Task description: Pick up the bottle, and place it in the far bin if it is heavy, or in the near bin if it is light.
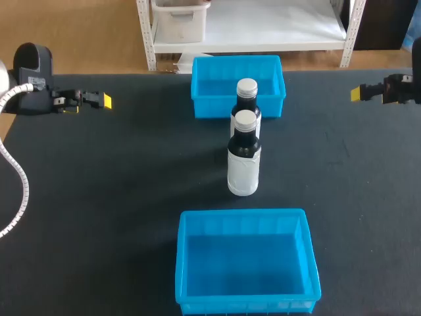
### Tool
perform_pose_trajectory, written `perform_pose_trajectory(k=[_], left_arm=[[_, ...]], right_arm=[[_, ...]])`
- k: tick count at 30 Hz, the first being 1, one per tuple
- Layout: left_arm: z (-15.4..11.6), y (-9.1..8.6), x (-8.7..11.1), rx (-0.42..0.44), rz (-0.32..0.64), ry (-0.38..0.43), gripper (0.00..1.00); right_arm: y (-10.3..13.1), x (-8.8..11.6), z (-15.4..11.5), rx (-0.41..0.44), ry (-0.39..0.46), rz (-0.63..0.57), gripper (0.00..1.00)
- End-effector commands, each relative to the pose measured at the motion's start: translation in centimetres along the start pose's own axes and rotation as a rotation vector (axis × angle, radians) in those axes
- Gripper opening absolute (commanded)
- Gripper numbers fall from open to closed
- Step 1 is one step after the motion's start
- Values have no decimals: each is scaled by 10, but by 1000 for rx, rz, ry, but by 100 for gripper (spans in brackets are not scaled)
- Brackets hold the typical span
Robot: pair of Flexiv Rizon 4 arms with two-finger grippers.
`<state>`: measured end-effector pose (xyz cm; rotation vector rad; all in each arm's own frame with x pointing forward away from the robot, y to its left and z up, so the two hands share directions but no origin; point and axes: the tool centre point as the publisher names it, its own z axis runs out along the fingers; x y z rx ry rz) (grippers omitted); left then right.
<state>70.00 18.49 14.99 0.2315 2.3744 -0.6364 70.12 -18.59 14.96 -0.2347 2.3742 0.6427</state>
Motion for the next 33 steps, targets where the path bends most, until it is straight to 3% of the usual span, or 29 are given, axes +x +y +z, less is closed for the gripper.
perform_pose_trajectory(k=[1, 18, 19, 24, 28, 33], left_arm=[[0, 0, 0, 0, 0, 0, 100], [0, 0, 0, 0, 0, 0, 100], [0, 0, 0, 0, 0, 0, 100], [0, 0, 0, 0, 0, 0, 100], [0, 0, 0, 0, 0, 0, 100], [0, 0, 0, 0, 0, 0, 100]], right_arm=[[1, 1, -1, 5, -1, 0, 100], [1, 1, -1, 5, -1, 0, 100], [-1, -1, 0, -66, -6, -58, 100], [-13, -7, -2, -190, 84, -265, 100], [-18, -7, -6, -356, 179, -455, 100], [-20, -4, -7, -534, 218, -639, 100]])
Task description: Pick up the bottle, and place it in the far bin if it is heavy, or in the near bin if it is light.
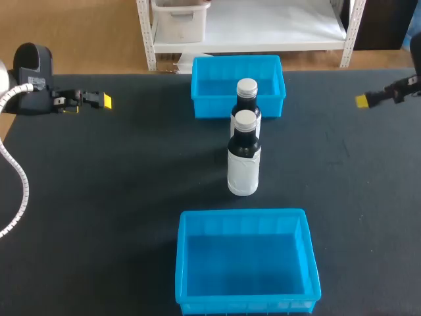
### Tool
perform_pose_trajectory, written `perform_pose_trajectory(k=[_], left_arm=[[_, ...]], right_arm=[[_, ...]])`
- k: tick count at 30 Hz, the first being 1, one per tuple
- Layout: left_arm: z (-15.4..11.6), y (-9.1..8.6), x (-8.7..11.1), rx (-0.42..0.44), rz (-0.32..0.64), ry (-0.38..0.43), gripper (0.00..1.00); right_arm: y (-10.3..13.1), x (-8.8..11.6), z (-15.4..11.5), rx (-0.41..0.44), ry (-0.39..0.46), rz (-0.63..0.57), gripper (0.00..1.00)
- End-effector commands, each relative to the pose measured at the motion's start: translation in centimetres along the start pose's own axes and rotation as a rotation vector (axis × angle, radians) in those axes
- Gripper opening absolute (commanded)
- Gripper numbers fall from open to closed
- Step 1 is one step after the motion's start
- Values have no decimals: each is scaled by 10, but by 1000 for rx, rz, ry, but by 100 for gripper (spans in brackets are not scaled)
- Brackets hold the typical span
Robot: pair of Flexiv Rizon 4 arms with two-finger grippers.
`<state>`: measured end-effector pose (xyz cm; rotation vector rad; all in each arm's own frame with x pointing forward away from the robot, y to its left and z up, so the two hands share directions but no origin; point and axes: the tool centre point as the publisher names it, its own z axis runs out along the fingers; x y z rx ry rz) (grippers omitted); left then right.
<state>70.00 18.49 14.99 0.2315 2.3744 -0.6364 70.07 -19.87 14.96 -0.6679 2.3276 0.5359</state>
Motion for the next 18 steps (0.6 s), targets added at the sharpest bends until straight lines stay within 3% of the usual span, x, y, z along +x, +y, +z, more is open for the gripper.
perform_pose_trajectory(k=[1, 8, 18], left_arm=[[0, 0, 0, 0, 0, 0, 100], [0, 0, 0, 0, 0, 0, 100], [0, 0, 0, 0, 0, 0, 100]], right_arm=[[-10, -2, 0, -514, 62, -371, 100], [5, 5, -5, -739, -27, -546, 100], [40, 25, 5, -910, -55, -748, 100]])
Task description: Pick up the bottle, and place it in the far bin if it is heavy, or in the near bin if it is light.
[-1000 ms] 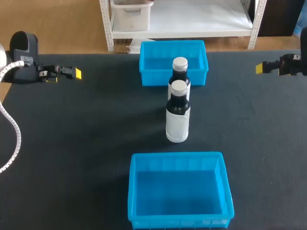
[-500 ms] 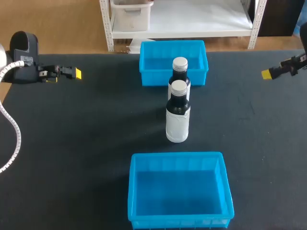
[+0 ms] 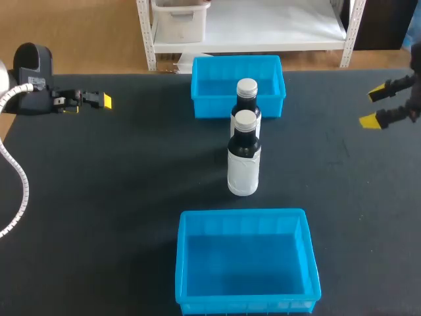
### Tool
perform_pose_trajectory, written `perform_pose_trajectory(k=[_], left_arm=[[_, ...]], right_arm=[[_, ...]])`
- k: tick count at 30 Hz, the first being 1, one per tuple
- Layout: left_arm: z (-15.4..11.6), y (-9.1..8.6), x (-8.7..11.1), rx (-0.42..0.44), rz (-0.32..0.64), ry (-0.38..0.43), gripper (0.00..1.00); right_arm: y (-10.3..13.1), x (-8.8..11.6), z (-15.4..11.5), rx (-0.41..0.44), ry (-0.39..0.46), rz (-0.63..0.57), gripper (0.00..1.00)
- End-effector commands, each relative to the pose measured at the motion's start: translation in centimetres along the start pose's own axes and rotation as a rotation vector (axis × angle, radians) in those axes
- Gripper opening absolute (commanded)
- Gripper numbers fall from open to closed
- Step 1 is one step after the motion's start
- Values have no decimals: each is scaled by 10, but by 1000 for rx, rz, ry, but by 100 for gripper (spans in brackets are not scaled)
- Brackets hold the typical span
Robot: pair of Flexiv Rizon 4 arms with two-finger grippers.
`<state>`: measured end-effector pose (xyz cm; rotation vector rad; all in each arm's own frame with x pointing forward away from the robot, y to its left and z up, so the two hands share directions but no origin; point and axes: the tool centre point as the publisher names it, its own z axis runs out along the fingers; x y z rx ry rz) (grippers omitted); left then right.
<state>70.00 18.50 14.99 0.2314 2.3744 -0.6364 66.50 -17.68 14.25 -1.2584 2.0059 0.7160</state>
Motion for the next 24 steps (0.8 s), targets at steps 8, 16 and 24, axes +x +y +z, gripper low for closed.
perform_pose_trajectory(k=[8, 16, 24], left_arm=[[0, 0, 0, 0, 0, 0, 100], [0, 0, 0, 0, 0, 0, 100], [0, 0, 0, 0, 0, 0, 100]], right_arm=[[28, -5, 26, -655, -113, -434, 100], [45, -12, 49, -642, -53, -410, 100], [45, -12, 49, -642, -53, -410, 100]])
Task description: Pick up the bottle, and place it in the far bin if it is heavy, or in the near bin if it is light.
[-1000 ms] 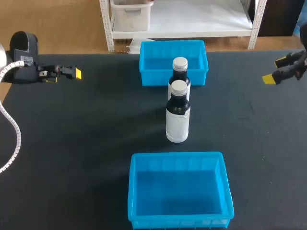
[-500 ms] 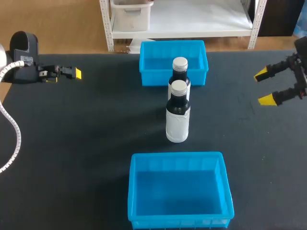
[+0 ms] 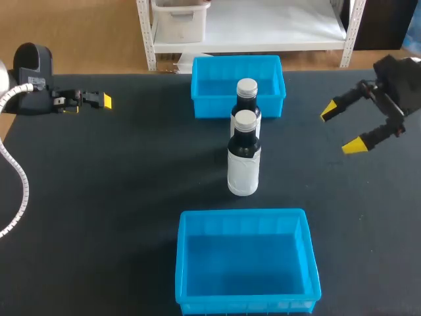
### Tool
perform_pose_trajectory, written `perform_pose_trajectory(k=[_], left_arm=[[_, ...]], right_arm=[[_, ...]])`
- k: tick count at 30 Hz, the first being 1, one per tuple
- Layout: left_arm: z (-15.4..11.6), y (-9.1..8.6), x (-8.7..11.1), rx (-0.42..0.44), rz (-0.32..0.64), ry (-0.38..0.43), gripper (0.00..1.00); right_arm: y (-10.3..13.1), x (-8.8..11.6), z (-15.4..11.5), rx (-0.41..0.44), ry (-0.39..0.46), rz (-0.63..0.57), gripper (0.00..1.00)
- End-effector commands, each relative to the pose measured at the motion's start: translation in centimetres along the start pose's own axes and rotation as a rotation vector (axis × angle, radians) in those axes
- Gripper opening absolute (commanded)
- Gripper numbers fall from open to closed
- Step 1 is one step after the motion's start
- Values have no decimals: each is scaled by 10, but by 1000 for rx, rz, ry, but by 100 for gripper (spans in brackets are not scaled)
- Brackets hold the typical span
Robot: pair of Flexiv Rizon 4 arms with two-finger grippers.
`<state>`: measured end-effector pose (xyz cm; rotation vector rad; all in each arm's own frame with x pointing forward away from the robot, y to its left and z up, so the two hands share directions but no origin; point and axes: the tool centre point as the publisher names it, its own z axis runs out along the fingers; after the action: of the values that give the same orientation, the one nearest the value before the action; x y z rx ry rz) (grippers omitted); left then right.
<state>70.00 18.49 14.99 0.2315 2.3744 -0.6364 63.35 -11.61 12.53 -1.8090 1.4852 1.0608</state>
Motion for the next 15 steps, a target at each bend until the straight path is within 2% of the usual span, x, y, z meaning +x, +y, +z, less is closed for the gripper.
perform_pose_trajectory(k=[1, 5, 8, 11, 15], left_arm=[[0, 0, 0, 0, 0, 0, 100], [0, 0, 0, 0, 0, 0, 100], [0, 0, 0, 0, 0, 0, 100], [0, 0, 0, 0, 0, 0, 100], [0, 0, 0, 0, 0, 0, 100]], right_arm=[[-6, 1, -1, -161, -4, 1, 100], [-6, 1, -1, -161, -4, 1, 100], [-16, 6, -6, 33, 93, 53, 100], [-23, 5, 0, 168, 162, 65, 100], [-31, 2, 15, 237, 176, 45, 100]])
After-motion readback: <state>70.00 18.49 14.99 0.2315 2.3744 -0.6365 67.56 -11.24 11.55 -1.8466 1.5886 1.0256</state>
